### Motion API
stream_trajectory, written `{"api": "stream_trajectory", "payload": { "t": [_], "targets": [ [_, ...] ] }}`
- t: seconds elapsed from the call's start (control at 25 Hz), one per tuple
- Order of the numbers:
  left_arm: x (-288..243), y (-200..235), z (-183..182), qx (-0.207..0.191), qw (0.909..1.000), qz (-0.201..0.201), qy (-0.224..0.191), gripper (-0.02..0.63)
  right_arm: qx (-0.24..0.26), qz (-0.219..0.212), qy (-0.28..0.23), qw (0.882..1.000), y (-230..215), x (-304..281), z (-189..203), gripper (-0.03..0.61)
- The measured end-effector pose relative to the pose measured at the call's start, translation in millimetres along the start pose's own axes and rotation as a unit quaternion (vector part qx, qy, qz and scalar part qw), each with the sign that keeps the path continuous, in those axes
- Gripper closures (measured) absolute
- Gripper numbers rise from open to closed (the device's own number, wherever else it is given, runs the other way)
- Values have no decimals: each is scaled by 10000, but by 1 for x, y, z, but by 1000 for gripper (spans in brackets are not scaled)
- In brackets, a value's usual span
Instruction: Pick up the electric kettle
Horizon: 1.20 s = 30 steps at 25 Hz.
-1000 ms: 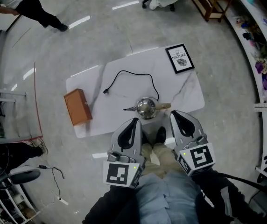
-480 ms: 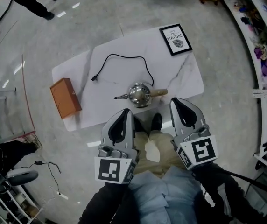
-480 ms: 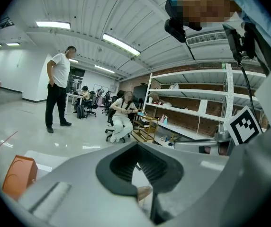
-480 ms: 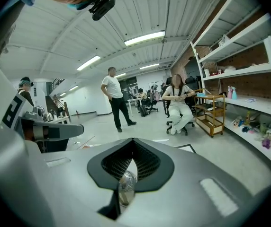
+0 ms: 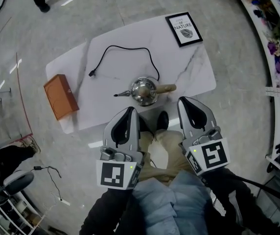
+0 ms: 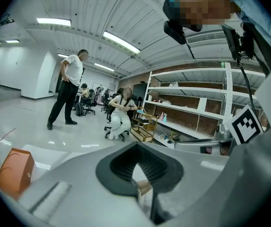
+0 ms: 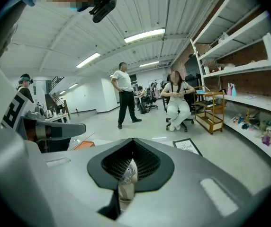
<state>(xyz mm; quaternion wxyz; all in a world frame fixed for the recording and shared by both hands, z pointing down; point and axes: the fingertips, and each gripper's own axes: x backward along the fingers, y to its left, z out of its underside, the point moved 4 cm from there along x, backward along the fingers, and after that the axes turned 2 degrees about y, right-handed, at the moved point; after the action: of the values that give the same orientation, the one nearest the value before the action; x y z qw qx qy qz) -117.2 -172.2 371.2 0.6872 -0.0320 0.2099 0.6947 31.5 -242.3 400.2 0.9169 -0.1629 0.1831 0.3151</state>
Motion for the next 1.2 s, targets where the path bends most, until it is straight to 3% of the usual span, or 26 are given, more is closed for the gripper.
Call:
{"api": "stream_trajectory", "payload": {
  "t": [1.2],
  "targets": [
    [-27, 32, 101, -126, 9989, 123, 435, 612, -102, 65, 217, 9997, -12, -44, 96, 552]
  ]
}}
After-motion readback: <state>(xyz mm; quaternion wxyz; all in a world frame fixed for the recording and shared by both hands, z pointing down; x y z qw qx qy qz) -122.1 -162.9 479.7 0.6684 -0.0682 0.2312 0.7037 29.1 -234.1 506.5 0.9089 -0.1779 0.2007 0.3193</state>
